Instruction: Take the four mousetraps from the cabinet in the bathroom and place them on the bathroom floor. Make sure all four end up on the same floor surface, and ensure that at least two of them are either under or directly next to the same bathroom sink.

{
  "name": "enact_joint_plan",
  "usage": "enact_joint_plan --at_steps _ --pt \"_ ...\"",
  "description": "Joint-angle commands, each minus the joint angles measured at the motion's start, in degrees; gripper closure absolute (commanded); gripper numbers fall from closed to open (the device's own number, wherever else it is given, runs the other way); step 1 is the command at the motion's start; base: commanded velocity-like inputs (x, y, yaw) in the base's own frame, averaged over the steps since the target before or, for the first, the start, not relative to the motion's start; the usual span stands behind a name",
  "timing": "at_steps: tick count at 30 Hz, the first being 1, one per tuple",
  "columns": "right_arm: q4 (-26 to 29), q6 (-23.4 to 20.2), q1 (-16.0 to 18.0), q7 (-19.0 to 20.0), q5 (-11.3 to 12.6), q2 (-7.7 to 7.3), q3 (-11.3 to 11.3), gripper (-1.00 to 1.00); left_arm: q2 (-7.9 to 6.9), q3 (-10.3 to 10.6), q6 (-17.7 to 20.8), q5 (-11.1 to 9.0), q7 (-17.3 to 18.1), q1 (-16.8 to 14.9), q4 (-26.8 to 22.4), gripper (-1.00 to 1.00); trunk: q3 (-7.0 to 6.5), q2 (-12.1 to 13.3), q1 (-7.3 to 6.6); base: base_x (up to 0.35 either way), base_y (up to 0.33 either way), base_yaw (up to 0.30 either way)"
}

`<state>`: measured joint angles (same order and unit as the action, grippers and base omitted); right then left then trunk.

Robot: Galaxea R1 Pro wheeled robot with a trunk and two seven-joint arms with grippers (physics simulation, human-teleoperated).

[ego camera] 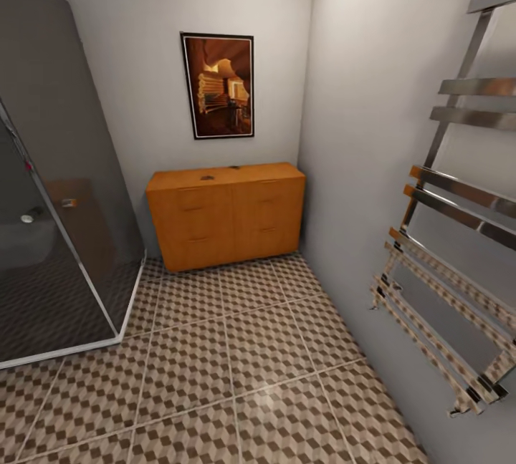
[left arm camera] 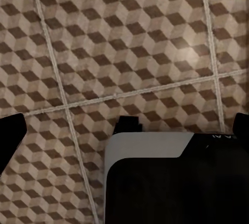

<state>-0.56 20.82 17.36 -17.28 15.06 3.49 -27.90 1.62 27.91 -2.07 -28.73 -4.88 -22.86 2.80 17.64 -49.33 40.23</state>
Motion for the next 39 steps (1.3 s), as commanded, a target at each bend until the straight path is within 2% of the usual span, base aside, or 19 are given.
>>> enact_joint_plan --at_steps 1,11,28,39 --pt "-0.1 0.2 0.0 -0.1 0.5 0.02 -0.5 -1.0 0.05 0.5 -0.2 -0.5 0.0 -0.1 0.2 -1.0 0.07 0.0 0.04 0.329 -0.076 0.0" --pt "-0.1 0.2 0.0 -0.1 0.4 0.16 -0.5 -1.0 0.05 0.5 -0.2 -0.5 0.0 -0.1 0.2 -1.0 0.07 0.0 0.04 0.328 -0.083 0.035" --pt "-0.1 0.2 0.0 -0.1 0.4 0.2 -0.6 -1.0 0.05 0.5 -0.2 -0.5 0.0 -0.1 0.2 -1.0 0.07 0.0 0.04 0.323 -0.092 0.251" --pt "-0.1 0.2 0.0 -0.1 0.4 0.12 -0.6 -1.0 0.05 0.5 -0.2 -0.5 0.0 -0.1 0.2 -1.0 0.07 0.0 0.04 0.316 -0.092 0.033"
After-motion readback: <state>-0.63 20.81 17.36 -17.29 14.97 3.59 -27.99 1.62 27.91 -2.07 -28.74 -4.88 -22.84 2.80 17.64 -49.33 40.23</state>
